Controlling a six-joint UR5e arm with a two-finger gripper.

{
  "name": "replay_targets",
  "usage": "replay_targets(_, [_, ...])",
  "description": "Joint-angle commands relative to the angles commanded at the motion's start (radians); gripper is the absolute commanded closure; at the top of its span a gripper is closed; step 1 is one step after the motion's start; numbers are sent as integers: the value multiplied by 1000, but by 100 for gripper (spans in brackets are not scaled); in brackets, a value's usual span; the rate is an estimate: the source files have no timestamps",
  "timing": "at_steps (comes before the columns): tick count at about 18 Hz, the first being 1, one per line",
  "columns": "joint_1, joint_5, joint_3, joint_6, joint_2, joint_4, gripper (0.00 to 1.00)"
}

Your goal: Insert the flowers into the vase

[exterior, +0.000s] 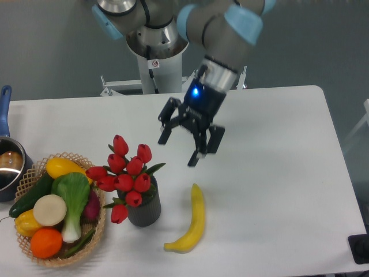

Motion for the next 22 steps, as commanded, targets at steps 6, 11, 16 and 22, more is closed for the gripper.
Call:
replay_targets(6, [-4, 285, 192, 37, 6, -218, 0])
replay_targets(11, [135, 381, 206, 562, 74, -534, 0])
replay_targets(16, [189, 377, 192, 673, 103, -585, 0])
replay_targets(22, [190, 373, 175, 672, 112, -582, 0])
